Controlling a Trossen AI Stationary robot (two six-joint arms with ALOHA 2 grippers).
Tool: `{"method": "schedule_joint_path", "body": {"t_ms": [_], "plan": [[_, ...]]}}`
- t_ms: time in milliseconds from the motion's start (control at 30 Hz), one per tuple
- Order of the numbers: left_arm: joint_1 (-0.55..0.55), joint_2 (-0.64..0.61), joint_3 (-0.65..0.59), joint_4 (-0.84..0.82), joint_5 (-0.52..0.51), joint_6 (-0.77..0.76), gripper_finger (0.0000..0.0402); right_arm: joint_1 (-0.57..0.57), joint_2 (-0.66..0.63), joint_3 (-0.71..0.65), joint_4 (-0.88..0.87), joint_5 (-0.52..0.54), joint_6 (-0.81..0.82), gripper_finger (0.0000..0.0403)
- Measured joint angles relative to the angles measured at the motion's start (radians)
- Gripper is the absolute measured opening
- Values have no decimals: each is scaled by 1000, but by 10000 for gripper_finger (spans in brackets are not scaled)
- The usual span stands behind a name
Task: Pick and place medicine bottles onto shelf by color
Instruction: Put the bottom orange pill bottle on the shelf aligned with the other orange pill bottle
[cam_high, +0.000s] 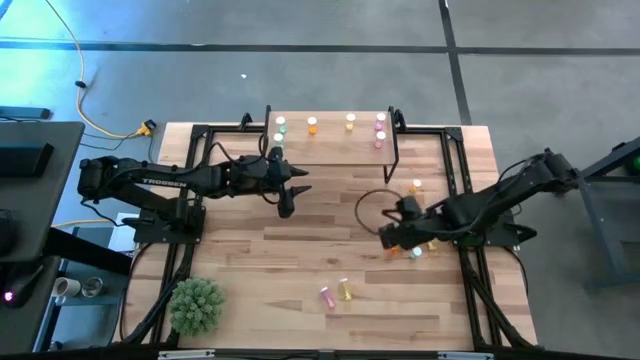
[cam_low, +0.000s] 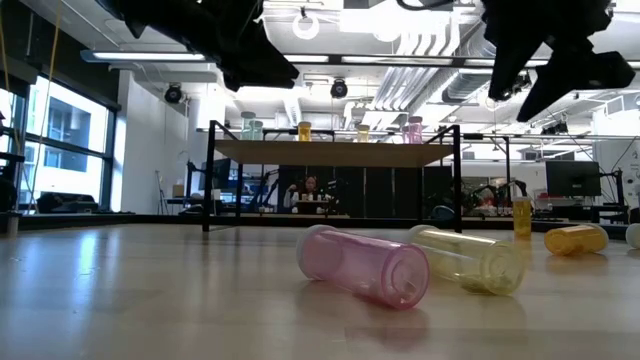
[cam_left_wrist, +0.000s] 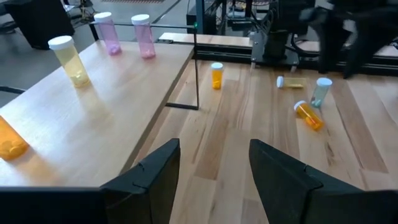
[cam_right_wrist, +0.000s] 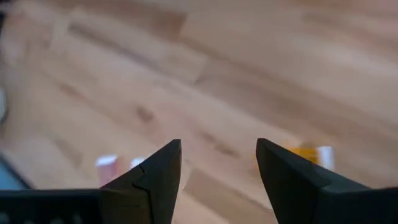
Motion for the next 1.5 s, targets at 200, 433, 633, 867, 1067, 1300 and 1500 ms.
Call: {"method": "schedule_joint_path", "body": {"t_ms": [200,433,633,867,1067,1300,1500], "plan": [[-1,0,0,-3,0,0,181,50,91,0,135,-111,-47,199],[-1,0,0,-2,6,0,181,95,148,0,258,-162,-50,199],[-1,0,0,-2,9,0,181,122,157,0,395,-114,-3,199],[-1,0,0,-2,9,6,181,176,157,0,479,-69,238,199],[-1,0,0,-2,9,53,181,223,161,0,535,11,384,199],[-1,0,0,-2,8,53,181,203,207,90,439,24,281,199],[-1,0,0,-2,8,53,181,140,210,210,75,19,21,199]]}}
